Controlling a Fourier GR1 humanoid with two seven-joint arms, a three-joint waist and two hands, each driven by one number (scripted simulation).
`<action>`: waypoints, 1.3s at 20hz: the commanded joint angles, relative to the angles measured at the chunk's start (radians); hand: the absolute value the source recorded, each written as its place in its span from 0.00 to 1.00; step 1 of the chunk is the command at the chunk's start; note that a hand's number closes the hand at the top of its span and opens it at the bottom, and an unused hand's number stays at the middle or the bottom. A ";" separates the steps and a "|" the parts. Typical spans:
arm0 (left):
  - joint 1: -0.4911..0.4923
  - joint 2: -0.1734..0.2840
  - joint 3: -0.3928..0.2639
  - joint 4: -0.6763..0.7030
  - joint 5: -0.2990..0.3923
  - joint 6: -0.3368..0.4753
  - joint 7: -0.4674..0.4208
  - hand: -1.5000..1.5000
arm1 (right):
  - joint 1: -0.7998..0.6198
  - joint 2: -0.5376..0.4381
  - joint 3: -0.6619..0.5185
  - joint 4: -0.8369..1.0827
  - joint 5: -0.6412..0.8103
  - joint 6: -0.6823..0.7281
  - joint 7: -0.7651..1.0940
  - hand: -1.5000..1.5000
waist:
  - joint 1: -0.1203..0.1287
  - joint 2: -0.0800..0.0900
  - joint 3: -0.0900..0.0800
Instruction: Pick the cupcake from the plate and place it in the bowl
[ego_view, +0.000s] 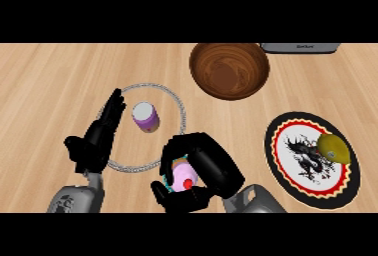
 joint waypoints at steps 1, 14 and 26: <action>-0.013 0.026 0.019 -0.042 0.024 -0.024 0.044 0.50 | -0.043 0.004 0.003 -0.150 0.085 -0.056 0.054 1.00 | -0.007 -0.003 0.000; 0.003 0.014 0.011 -0.024 0.005 -0.024 0.016 0.50 | -0.539 0.004 -0.126 -0.170 0.127 -0.063 0.619 1.00 | 0.007 0.001 -0.001; -0.036 0.005 0.025 0.075 -0.003 -0.026 -0.045 0.50 | -0.736 -0.086 -0.351 0.232 0.188 0.032 0.475 1.00 | 0.003 0.009 -0.001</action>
